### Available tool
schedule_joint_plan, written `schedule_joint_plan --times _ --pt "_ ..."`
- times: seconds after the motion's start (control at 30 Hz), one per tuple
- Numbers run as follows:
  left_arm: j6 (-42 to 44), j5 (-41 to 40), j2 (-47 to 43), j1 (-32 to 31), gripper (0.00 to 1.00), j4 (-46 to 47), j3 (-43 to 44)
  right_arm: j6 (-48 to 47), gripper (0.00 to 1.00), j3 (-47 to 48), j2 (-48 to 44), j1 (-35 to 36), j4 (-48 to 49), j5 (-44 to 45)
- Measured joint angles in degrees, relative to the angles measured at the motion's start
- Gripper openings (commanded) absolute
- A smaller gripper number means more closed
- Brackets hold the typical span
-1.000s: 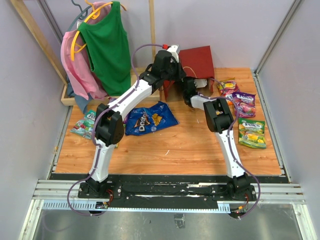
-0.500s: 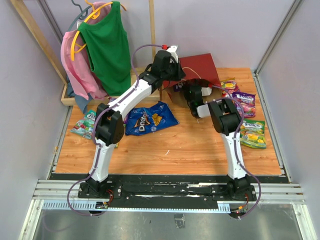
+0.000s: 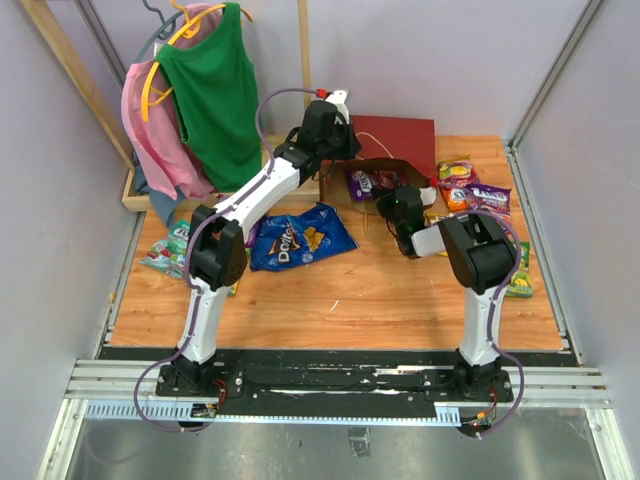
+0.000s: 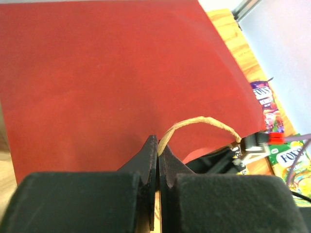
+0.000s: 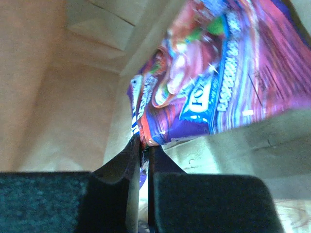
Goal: Take the snacks out of the paper bag
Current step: Pick up the snack from the paper bag.
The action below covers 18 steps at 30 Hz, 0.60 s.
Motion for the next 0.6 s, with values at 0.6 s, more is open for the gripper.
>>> schedule_joint_plan --times 0.6 --pt "1.14 4.37 -1.68 4.26 0.0 1.29 -8.09 -9.05 0.01 -8.9 -18.99 0.0 -9.79 -11.1"
